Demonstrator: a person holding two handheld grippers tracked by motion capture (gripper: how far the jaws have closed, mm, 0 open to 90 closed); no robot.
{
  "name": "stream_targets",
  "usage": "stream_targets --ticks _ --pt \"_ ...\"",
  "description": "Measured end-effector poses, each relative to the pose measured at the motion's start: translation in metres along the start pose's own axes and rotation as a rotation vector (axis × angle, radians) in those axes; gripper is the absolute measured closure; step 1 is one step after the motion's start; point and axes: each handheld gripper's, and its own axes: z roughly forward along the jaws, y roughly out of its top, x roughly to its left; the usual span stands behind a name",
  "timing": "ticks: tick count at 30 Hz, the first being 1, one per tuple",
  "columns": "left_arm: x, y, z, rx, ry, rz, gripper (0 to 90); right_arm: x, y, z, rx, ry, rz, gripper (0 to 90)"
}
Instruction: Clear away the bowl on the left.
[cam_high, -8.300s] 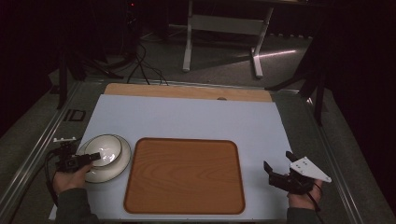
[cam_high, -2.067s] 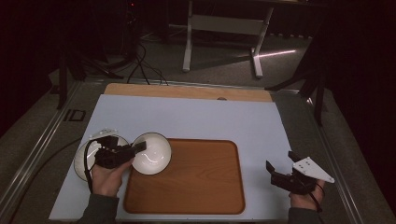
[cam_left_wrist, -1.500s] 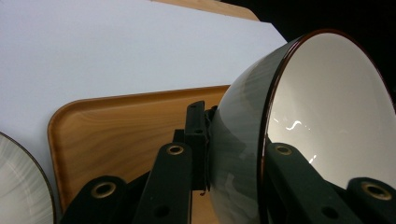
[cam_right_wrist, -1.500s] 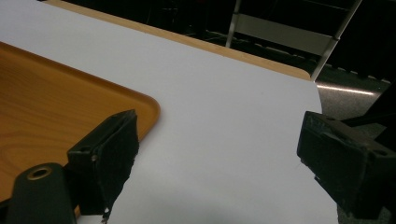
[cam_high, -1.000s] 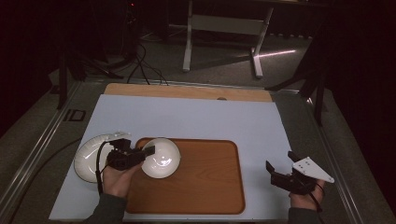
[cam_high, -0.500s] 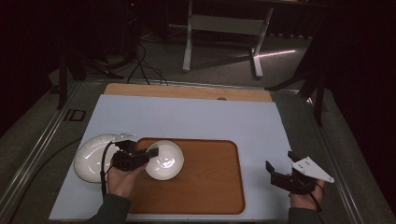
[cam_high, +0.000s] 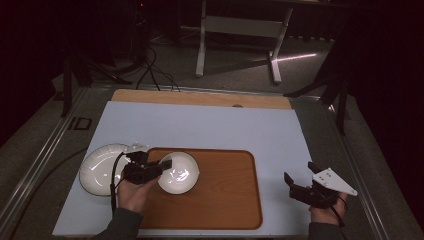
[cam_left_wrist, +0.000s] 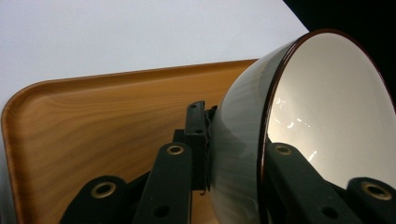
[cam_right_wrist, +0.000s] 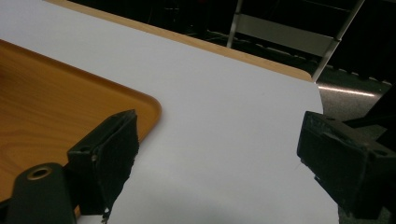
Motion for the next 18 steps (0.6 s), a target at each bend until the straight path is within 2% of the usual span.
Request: stream_targets --ticks 18 --pt "-0.006 -0.004 0.012 0.028 -0.002 0.012 79.8 0.0 0.0 0.0 0.001 0.001 0.001 12.3"
